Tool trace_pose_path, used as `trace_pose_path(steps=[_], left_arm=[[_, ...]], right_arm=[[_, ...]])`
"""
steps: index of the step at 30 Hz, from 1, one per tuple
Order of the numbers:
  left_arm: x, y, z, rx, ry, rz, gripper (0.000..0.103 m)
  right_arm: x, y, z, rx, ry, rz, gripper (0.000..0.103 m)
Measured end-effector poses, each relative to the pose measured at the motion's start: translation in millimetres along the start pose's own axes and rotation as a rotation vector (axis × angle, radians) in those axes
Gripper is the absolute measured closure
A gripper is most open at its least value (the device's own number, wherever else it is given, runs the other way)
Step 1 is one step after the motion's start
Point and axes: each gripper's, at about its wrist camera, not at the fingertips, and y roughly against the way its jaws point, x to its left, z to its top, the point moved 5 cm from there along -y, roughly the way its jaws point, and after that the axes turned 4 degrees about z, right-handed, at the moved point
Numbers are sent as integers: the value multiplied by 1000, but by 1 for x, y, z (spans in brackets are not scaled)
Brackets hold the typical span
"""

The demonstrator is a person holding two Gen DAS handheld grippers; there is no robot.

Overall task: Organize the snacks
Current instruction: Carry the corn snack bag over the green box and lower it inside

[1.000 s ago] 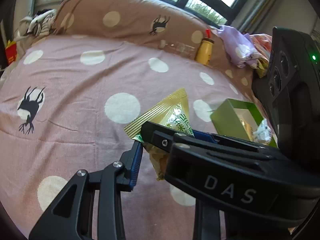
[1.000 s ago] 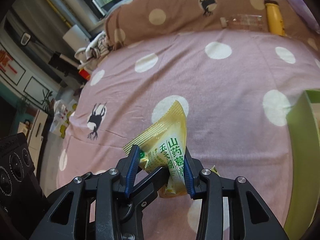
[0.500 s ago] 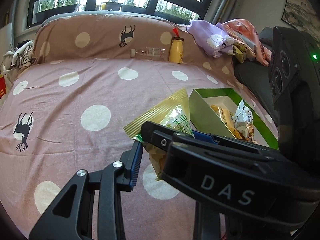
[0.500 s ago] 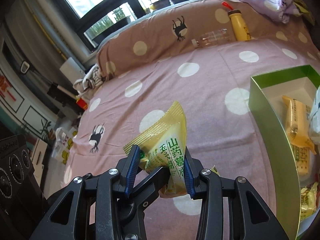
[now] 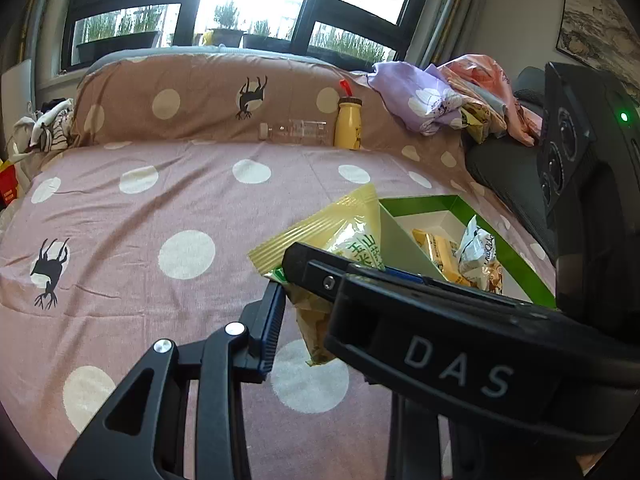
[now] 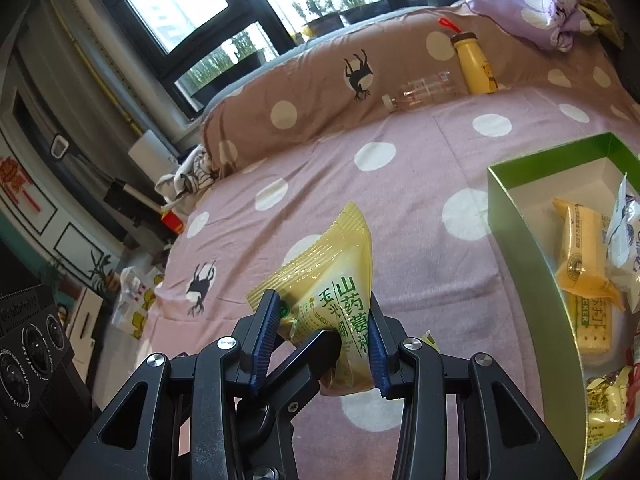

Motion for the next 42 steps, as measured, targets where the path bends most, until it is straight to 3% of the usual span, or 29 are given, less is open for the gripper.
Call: trace_pose_path(steps=[21, 42], left_arm=[[-31, 32, 22, -160, -85, 29, 73], [-106, 15, 37, -157, -226, -49, 73]], right_arm=[[4, 49, 15, -162, 31, 57, 59], [-59, 103, 31, -287, -98, 35, 59]])
